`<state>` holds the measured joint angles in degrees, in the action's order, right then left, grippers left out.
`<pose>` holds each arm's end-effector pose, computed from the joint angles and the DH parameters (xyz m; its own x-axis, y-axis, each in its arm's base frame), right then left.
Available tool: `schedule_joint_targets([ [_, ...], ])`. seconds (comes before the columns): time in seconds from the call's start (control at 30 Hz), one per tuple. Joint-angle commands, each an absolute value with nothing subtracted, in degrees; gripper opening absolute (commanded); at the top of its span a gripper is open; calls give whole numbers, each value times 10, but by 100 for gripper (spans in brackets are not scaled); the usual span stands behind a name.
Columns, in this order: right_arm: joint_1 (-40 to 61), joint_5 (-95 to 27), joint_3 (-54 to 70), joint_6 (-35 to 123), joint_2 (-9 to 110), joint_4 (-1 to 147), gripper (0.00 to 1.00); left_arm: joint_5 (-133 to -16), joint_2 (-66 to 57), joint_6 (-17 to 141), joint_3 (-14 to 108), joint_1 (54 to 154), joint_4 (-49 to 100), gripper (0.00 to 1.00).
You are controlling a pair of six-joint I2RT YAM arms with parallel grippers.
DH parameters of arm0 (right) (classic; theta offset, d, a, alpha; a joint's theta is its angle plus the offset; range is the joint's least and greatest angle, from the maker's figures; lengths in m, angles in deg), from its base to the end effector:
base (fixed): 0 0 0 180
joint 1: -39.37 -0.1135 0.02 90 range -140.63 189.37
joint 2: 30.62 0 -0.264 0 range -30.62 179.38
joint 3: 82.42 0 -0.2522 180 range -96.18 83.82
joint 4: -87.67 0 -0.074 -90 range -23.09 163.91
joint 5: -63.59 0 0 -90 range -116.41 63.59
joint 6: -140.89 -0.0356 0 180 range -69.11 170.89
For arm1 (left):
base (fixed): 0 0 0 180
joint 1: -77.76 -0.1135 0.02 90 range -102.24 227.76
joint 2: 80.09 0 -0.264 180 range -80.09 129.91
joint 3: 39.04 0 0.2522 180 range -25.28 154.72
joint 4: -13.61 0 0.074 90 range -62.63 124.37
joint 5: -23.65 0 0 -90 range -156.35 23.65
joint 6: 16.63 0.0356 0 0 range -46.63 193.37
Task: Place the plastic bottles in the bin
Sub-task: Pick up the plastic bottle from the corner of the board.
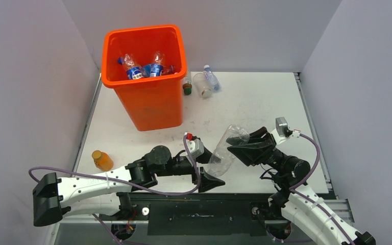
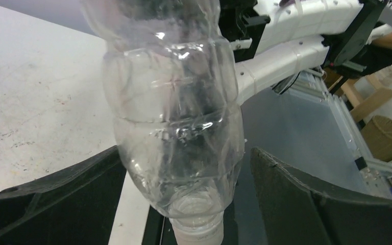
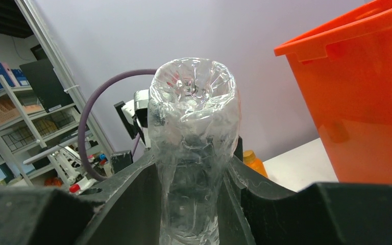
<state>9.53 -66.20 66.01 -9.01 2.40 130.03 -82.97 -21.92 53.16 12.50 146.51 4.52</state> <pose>0.0991 0.0831 0.3174 -0.4089 0.5319 -0.7416 -0.8936 -0.0683 0.4436 0.0772 -0.2267 0.3133 -0.3297 -0.0655 -0.9418 0.9407 0.0622 -0.3336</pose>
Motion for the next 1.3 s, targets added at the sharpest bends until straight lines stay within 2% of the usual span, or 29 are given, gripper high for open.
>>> schedule_joint_targets([
  [0.0,80,-650,631,-44,18,1291,5,-822,-203,563,163,1483,47,79],
  [0.17,71,-653,618,-15,8,1236,5,-815,-203,576,168,1487,55,41],
  [0.2,70,-653,612,-5,4,1213,10,-808,-209,581,167,1487,60,36],
  [0.23,70,-655,605,7,-3,1186,26,-799,-217,588,165,1487,66,32],
  [0.3,70,-652,584,31,-18,1121,75,-775,-238,606,165,1487,87,21],
  [0.33,70,-645,566,52,-26,1077,90,-763,-249,617,168,1487,105,19],
  [0.37,70,-638,542,73,-32,1018,99,-750,-262,632,176,1487,135,16],
  [0.4,70,-634,515,96,-39,963,91,-738,-276,658,187,1487,171,14],
  [0.57,70,-603,383,205,-64,698,90,-646,-330,803,267,1488,373,0],
  [0.67,70,-584,322,235,-58,622,90,-574,-343,902,314,1488,460,0],
  [0.8,70,-526,242,279,-18,527,90,-465,-334,1054,336,1516,494,0],
  [0.9,70,-471,175,313,30,447,90,-324,-315,1216,305,1572,452,0],
  [1.0,70,-512,145,326,62,429,90,-194,-295,1462,223,1623,318,0],
  [1.07,70,-541,136,329,81,422,90,-185,-289,1580,175,1632,216,0],
  [1.27,69,-618,165,324,119,407,90,-209,-273,1665,181,1652,123,0],
])
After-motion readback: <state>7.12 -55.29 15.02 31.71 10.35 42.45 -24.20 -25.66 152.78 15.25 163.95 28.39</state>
